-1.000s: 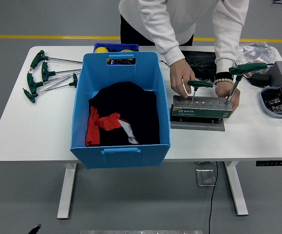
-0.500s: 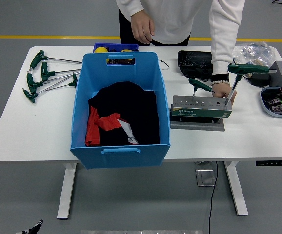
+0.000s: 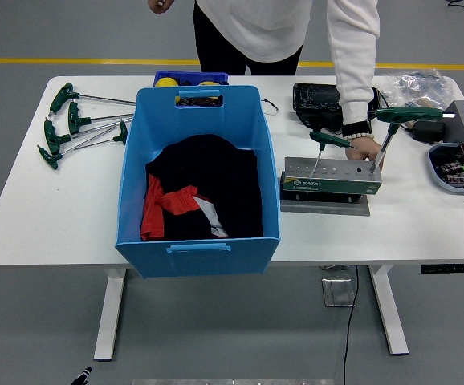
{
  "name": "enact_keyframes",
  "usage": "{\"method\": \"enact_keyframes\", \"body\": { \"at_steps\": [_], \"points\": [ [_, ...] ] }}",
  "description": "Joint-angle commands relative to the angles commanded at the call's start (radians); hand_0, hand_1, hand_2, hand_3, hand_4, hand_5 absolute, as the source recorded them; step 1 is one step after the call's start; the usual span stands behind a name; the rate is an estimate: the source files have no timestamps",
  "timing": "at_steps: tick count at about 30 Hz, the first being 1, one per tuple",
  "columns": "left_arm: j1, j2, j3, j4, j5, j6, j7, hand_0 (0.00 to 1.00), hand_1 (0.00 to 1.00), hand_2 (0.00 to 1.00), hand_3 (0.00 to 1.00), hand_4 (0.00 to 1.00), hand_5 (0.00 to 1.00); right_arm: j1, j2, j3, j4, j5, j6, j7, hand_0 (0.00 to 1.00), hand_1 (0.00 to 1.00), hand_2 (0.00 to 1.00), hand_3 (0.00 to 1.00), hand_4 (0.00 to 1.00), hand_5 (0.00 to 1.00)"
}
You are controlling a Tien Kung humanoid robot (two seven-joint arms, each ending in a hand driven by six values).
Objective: Lift tool from toolbox,place it in box,lift tool from toolbox,place it in box
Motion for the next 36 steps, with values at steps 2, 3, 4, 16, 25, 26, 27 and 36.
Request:
{"method": "enact_keyframes", "body": {
  "at_steps": [2,3,4,16,25,26,27,36],
  "points": [
    [-0.002,-0.003,-0.012,0.013,-0.022,-0.023,0.029,0.793,0.853,0.873,0.809,0.750,0.620,0.001,0.000,-0.001,-0.004,0.004,-0.004,0.000,0.858,0.818,0.828,0.840,0.998,0.998],
    [-0.002,-0.004,-0.024,0.018,-0.020,-0.031,0.040,0.793,0.853,0.873,0.809,0.750,0.620,0.004,-0.001,-0.001,-0.008,0.005,-0.008,0.000,0.858,0.818,0.828,0.840,0.998,0.998],
    [-0.002,-0.004,-0.046,0.025,0.001,-0.036,0.055,0.793,0.853,0.873,0.809,0.750,0.620,0.007,0.001,0.003,-0.011,0.005,-0.010,0.000,0.858,0.818,0.828,0.840,0.998,0.998],
    [0.012,0.000,-0.428,0.063,0.293,-0.029,0.204,0.817,0.913,0.928,0.859,0.754,0.635,0.010,0.037,0.041,-0.005,-0.020,-0.048,0.013,0.857,0.818,0.827,0.838,0.998,0.998],
    [0.028,-0.005,-0.489,0.063,0.330,0.000,0.228,0.824,0.911,0.929,0.852,0.759,0.647,-0.004,0.030,0.035,-0.012,-0.043,-0.148,0.018,0.868,0.833,0.847,0.863,0.998,0.941],
    [0.029,-0.007,-0.496,0.063,0.333,0.006,0.229,0.824,0.911,0.929,0.852,0.759,0.647,-0.007,0.027,0.042,-0.007,-0.061,-0.169,0.017,0.868,0.833,0.847,0.863,0.998,0.941],
    [0.031,-0.008,-0.494,0.063,0.327,0.010,0.229,0.824,0.911,0.929,0.852,0.759,0.647,-0.008,0.025,0.046,-0.002,-0.081,-0.184,0.017,0.868,0.833,0.847,0.863,0.998,0.941],
    [0.049,0.004,-0.303,0.063,0.172,0.035,0.214,0.829,0.897,0.903,0.853,0.769,0.665,0.011,-0.031,0.039,0.086,-0.411,-0.272,0.011,0.910,0.886,0.891,0.921,0.998,0.657]
  ]
}}
